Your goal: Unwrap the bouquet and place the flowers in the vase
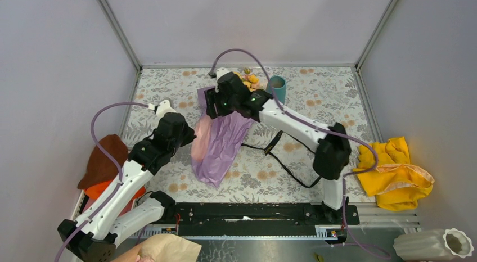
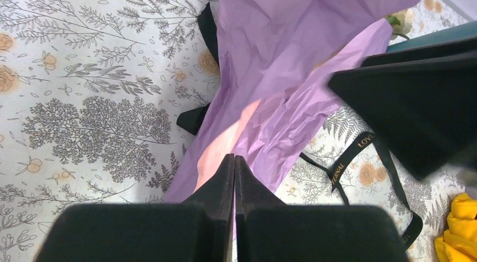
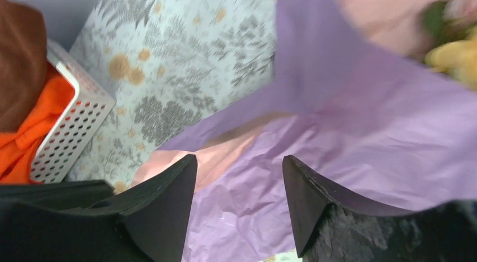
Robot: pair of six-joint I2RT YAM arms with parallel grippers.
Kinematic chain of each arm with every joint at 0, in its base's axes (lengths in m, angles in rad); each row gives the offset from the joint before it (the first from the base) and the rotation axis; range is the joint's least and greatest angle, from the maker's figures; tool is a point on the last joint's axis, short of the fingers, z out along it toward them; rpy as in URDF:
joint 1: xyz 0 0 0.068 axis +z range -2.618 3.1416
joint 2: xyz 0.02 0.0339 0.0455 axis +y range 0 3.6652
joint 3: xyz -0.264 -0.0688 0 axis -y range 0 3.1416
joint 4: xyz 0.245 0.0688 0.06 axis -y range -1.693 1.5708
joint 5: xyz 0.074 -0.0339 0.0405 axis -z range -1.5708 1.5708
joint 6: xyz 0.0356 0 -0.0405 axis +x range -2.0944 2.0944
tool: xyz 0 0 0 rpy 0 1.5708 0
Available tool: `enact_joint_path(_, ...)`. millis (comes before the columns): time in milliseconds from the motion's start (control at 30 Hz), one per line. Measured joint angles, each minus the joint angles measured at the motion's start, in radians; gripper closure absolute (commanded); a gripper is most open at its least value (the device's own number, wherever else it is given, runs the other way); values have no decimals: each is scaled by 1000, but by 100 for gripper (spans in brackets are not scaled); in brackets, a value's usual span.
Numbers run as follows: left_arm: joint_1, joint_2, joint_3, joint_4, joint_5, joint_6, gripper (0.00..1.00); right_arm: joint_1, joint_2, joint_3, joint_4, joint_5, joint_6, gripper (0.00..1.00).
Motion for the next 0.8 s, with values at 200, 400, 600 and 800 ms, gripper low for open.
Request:
enact_joint_path(200, -1, 47, -16, 35, 32, 0, 99, -1, -150, -80, -2, 198, -16, 36)
enact_joint_path(400, -6, 67, -20, 55, 53, 0, 99, -1, -82, -185, -34, 234, 3, 37)
enact_joint_path(600, -13, 46, -8, 52, 61, 0, 99, 0, 56, -185, -51, 193, 32, 37)
enact_joint_path(800, -18, 38, 43, 52, 76, 0, 99, 12, 143, -130, -57, 137, 53, 36)
